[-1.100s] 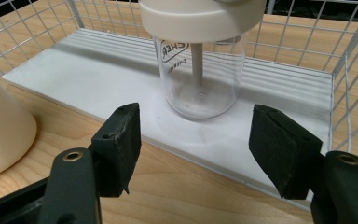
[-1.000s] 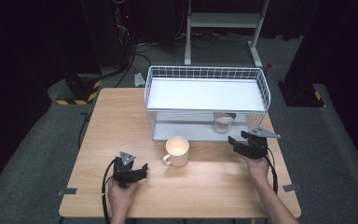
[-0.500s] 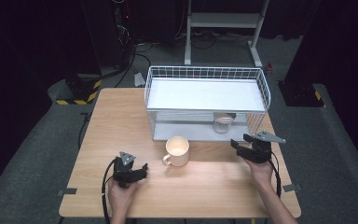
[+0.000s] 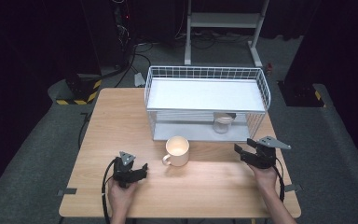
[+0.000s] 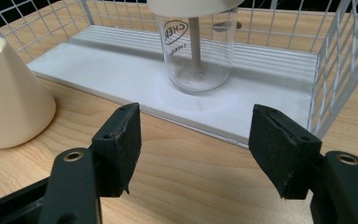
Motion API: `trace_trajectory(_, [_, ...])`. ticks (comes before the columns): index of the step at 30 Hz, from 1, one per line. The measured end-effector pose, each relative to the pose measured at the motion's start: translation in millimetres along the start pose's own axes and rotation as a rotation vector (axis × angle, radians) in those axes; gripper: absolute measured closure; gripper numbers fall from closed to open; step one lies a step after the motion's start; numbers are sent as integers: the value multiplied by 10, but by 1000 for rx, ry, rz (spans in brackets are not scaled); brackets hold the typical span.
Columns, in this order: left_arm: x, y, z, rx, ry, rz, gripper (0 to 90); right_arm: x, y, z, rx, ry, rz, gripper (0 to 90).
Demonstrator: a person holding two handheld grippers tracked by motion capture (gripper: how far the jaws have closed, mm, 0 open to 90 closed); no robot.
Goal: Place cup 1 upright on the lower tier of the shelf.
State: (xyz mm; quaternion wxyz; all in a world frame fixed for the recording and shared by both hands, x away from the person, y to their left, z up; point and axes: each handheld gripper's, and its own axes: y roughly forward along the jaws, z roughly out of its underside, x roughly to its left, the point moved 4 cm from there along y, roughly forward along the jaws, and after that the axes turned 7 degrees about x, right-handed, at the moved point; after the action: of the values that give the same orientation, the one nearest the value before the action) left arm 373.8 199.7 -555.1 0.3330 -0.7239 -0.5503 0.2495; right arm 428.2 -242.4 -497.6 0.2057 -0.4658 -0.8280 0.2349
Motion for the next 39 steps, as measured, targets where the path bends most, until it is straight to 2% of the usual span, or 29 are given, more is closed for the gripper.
trace_trajectory(19, [0, 0, 0, 0, 0, 0, 223, -21, -154, 184, -8, 18, -4, 351])
trace_trajectory(29, [0, 0, 0, 0, 0, 0, 223, -6, -246, 255, -5, -9, 4, 351])
trace_trajectory(39, [0, 0, 0, 0, 0, 0, 223, 4, -293, 358, 0, -6, 6, 351])
